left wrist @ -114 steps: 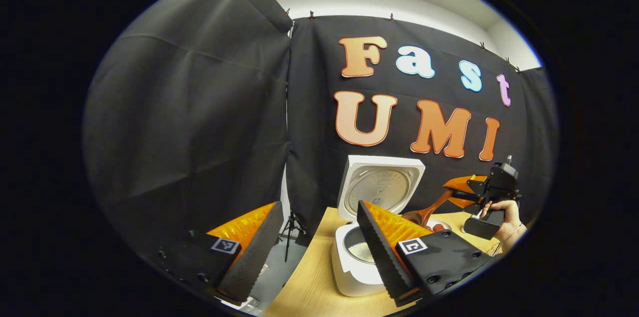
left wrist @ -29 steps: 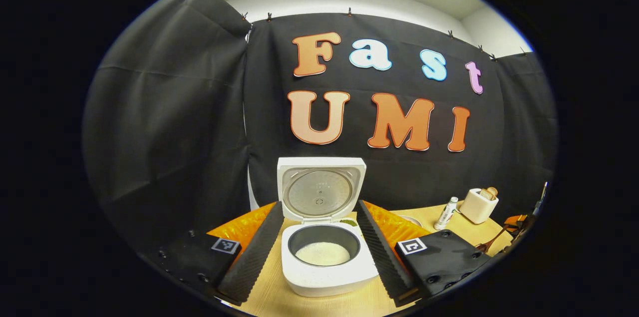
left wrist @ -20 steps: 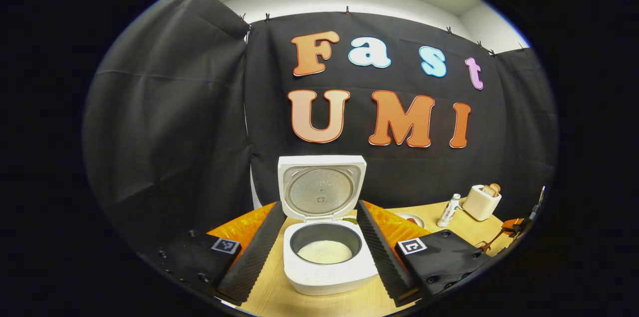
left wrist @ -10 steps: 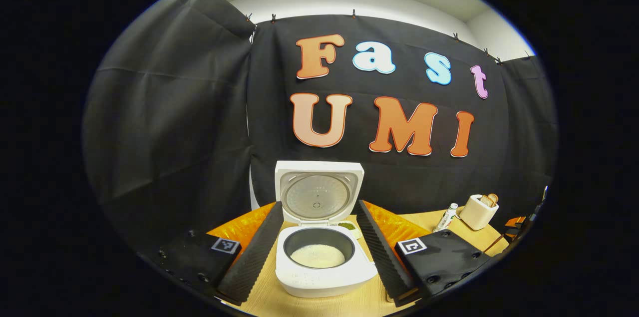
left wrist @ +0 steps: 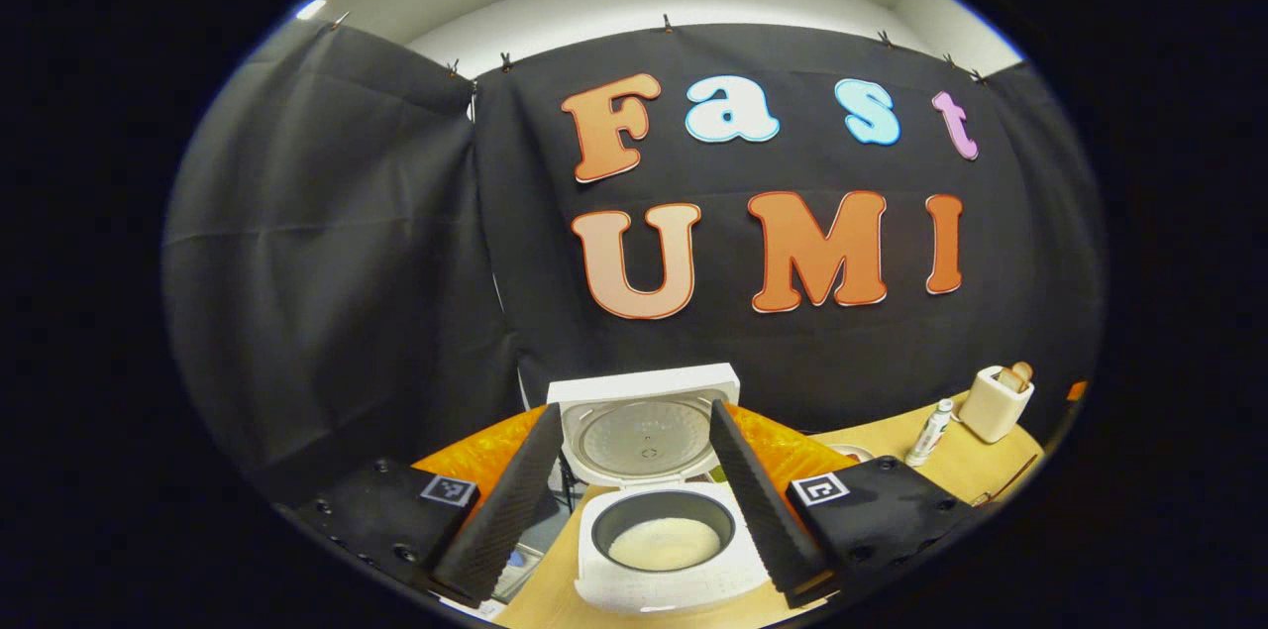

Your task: Close the left gripper, press the button to open the rice cooker; take a wooden spoon from the chopstick holder with the right hand, scoop a spoonful of rice and pour it into the rice cooker, then put the wooden spoon back into the chopstick holder.

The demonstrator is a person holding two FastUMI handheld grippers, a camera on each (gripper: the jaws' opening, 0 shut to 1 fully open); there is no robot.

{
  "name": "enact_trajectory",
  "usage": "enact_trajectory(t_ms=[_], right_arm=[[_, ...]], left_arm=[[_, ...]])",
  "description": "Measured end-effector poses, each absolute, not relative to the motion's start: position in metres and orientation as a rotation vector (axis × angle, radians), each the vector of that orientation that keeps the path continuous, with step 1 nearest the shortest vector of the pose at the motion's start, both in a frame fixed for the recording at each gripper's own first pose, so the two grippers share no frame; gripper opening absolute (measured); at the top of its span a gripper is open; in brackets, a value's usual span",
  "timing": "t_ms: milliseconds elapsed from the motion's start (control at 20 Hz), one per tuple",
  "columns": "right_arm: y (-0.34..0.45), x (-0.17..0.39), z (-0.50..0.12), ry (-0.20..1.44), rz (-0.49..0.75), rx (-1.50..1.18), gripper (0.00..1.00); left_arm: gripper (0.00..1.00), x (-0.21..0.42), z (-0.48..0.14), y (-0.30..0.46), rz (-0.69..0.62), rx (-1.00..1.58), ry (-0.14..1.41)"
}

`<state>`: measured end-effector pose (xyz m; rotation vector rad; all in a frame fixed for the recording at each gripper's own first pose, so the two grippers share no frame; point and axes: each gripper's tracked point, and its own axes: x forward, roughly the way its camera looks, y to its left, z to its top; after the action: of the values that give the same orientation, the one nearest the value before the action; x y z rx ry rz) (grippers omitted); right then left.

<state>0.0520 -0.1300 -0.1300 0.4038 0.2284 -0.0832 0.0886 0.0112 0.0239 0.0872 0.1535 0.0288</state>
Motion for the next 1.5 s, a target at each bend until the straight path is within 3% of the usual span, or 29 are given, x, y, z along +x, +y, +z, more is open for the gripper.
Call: enact_trajectory(t_ms=[200,600,1000,1250,1500], right_arm=[[-0.119,0.048,-0.129,0.255,-0.058,0.365,0.94],[-0.124,0.043,-0.129,0.297,-0.033,0.315,0.94],[-0.143,0.038,-0.133,0.315,-0.064,0.307,0.94],[-0.149,0.038,-0.129,0.308,-0.081,0.307,0.94],[-0.146,0.042,-0.121,0.295,-0.080,0.245,0.94]], left_arm=[[1.00,0.122,0.021,-0.041,-0.080,-0.057,0.220],[0.99,0.227,0.062,-0.039,-0.079,-0.081,0.260],[0.99,0.328,-0.018,0.009,0.015,-0.205,0.522],[1.00,0.330,-0.067,0.028,0.052,-0.135,0.670],[1.00,0.316,-0.074,0.028,0.030,-0.114,0.668]])
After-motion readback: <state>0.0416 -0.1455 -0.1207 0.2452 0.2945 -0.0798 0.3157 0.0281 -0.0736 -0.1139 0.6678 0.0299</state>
